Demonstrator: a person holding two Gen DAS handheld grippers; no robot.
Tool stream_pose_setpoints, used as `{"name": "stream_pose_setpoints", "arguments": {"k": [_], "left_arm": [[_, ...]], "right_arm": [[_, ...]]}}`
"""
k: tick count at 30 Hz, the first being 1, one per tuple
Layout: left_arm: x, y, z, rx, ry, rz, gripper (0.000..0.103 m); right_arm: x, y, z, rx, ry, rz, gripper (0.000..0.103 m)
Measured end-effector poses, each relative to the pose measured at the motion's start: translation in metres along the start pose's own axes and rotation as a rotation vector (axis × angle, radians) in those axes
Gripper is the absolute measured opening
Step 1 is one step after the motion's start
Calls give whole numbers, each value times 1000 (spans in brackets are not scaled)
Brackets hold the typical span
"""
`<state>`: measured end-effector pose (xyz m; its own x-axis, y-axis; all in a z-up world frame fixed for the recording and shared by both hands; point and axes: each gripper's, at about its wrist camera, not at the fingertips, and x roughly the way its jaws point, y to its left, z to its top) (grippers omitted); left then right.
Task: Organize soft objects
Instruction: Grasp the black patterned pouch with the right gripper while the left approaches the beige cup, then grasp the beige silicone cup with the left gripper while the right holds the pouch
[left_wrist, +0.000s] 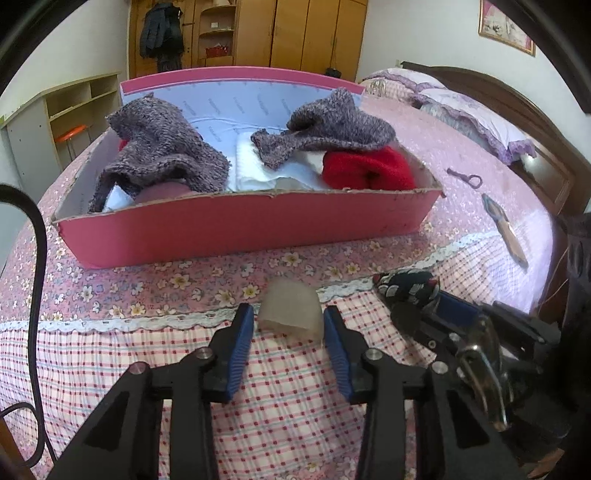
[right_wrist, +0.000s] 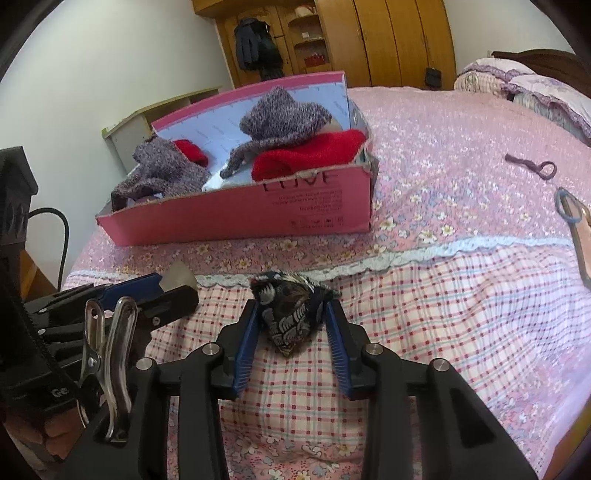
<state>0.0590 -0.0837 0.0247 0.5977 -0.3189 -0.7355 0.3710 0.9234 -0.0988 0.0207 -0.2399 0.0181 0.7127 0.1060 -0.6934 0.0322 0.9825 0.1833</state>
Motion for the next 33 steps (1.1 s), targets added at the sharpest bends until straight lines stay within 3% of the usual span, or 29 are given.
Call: {"name": "stream_pose_setpoints", "arguments": {"k": [10, 16, 23, 25, 29, 33], "left_arm": [[3, -1, -2, 25, -16, 9, 27], [-5, -1, -4, 33, -30, 2, 16], [-15, 4, -6, 17, -38, -26, 15], [-19, 5, -7, 15, -42, -31, 14], [-26, 9, -7, -1, -47, -40, 14], [-32, 15, -6, -23, -51, -53, 14]], "right_arm": [[5, 0, 0, 8, 13, 9, 41], [10, 10, 3, -20, 20, 25, 55], [8, 13, 2, -7, 10, 25, 56], [3, 8, -2, 8, 3, 27, 55], [-2, 2, -5, 30, -7, 4, 32], [-7, -1, -5, 42, -23, 15, 29]]}}
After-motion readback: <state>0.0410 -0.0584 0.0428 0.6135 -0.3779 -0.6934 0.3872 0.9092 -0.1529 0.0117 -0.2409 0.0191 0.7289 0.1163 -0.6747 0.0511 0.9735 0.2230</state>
